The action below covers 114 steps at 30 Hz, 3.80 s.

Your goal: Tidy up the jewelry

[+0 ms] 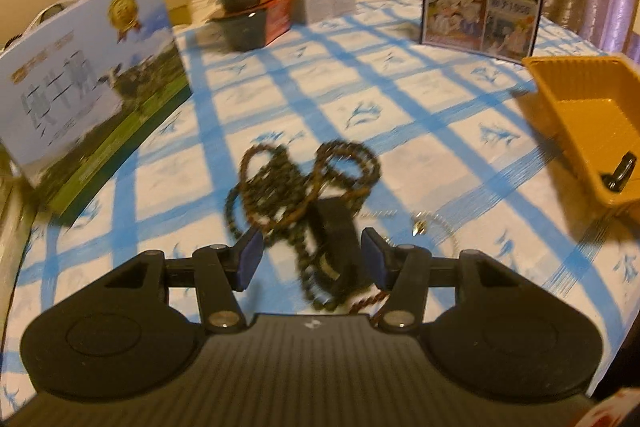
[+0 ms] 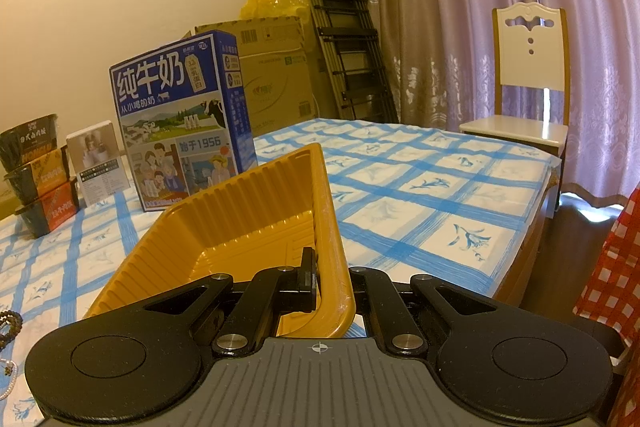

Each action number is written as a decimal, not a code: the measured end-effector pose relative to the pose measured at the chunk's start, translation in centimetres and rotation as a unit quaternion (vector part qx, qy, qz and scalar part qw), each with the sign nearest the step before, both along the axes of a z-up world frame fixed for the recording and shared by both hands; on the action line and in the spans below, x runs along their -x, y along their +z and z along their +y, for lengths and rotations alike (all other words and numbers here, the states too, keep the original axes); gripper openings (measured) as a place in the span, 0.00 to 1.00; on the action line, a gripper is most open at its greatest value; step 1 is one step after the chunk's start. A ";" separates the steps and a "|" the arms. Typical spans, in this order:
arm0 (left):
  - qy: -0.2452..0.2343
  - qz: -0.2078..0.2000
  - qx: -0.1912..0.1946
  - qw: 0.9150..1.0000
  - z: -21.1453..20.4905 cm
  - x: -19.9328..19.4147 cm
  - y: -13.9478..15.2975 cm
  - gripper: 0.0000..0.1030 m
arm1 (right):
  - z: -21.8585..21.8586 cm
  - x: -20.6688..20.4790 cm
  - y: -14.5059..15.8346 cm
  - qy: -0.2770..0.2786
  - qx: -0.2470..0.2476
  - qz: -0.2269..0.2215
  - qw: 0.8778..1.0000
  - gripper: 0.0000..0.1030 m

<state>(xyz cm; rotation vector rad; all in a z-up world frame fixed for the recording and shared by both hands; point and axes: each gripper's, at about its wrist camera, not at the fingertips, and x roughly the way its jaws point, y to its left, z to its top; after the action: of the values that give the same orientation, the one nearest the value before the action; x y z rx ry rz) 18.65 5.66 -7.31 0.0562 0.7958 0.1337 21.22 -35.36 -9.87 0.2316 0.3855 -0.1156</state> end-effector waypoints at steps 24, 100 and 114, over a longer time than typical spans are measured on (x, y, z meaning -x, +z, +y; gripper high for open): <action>-0.060 -0.002 0.017 0.998 -3.8 -0.1 -1.2 0.49 | 0.0 0.0 0.0 0.000 0.000 0.000 1.000 0.04; -0.205 -0.055 0.081 0.974 -14.1 -5.4 2.0 0.09 | 0.4 -0.1 0.0 0.000 0.001 0.002 1.000 0.04; -0.313 -0.031 0.148 0.938 -25.2 -7.0 1.0 0.09 | 0.5 -0.1 -0.1 0.001 0.000 0.001 1.000 0.05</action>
<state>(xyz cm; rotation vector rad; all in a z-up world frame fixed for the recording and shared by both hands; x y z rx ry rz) 25.70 -19.49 -6.32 0.0169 0.6949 -0.5860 21.29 -34.82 -9.96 0.2312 0.3875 -0.1138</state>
